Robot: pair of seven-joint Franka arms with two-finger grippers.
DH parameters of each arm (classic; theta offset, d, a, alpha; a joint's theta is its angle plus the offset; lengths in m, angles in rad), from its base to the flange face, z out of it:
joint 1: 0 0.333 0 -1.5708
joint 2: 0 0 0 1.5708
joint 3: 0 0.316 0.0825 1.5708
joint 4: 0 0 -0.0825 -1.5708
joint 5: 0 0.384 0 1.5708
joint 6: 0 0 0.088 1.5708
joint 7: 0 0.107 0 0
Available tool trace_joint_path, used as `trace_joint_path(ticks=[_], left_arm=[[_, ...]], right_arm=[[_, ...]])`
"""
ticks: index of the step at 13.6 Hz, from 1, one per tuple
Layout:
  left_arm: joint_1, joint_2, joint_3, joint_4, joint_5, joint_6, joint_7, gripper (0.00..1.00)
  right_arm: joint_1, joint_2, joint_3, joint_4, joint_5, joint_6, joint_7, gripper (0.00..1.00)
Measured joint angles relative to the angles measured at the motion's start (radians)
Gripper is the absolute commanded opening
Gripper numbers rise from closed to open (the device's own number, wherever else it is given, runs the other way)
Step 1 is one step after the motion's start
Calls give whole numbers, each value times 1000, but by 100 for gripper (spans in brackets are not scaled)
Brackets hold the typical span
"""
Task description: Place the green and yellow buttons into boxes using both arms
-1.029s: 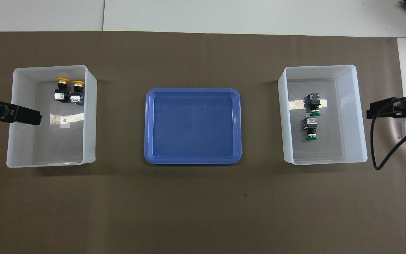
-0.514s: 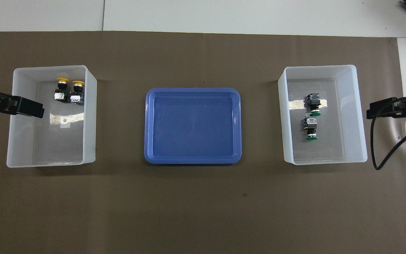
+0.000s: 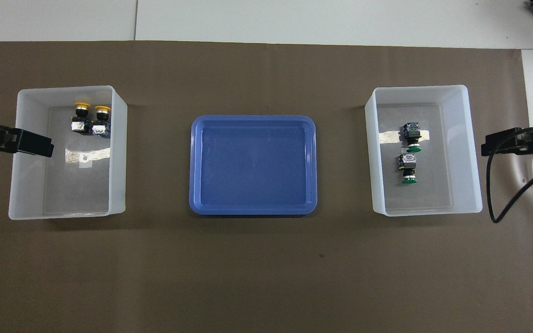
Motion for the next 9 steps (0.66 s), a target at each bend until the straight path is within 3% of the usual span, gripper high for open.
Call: trace_joint_path(ticks=[9], left_arm=[[26,0,3,0,-3,-21,-34,100]], right_arm=[[0,0,0,0,0,0,0,100]])
